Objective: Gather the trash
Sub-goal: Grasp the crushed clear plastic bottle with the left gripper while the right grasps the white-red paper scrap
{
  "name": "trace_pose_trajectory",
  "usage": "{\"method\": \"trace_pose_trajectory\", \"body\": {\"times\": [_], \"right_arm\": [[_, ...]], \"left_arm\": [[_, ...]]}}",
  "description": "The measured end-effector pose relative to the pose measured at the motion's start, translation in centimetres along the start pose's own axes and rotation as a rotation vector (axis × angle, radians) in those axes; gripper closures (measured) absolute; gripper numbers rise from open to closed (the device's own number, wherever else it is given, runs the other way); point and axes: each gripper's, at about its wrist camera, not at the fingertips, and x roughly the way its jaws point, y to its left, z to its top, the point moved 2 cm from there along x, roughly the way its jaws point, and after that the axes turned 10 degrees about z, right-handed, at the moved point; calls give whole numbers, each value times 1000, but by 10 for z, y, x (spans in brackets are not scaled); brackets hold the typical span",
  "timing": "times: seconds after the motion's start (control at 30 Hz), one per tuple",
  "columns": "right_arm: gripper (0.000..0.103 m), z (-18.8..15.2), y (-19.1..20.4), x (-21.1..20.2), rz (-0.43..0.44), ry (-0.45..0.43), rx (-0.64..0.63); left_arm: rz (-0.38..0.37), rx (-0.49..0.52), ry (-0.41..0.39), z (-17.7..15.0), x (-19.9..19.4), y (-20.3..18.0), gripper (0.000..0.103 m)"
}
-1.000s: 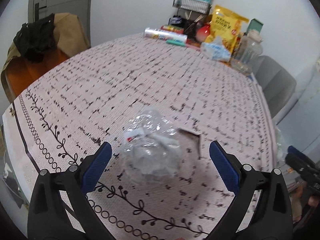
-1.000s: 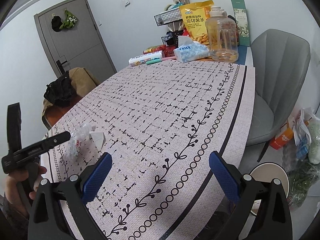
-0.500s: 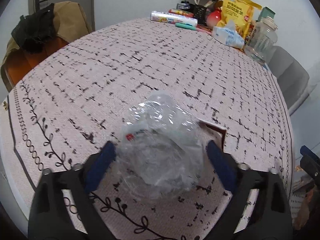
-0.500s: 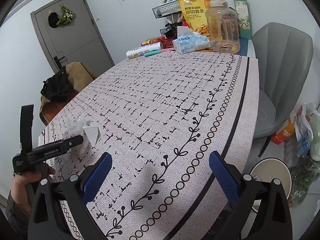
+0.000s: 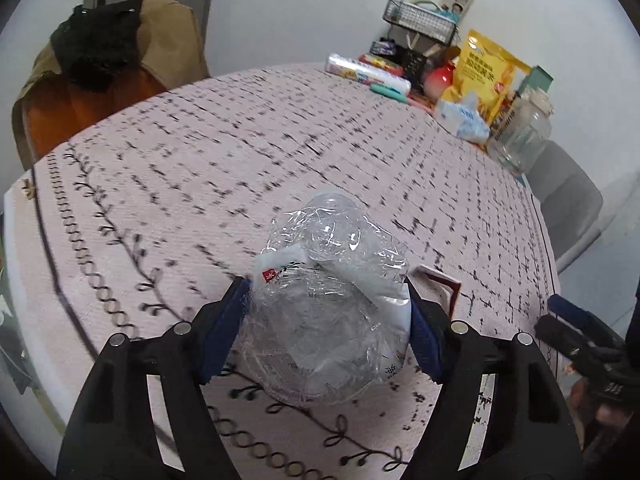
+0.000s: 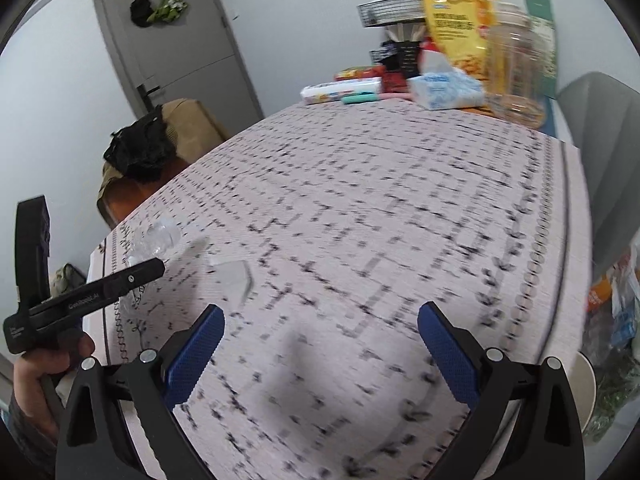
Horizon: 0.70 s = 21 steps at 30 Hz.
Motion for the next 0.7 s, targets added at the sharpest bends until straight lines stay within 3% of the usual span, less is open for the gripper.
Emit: {"method": "trace_pose_trajectory", "body": {"times": [0.5,0.6,0.67,0.7], "right_arm": [[25,20,60,71,72,124,-122],[39,21,64,84,70,147,-132],[76,20,65,93,77,175,-135],[84,19,64,96,76,192,-136]], "left_arm": [[42,-74,-49,4,-21,40,29],[39,-80,-54,5,-24,41,29],[36,-80,-55,5,-25,40,29],[35,-79,-57,4,-26,40,29]]}}
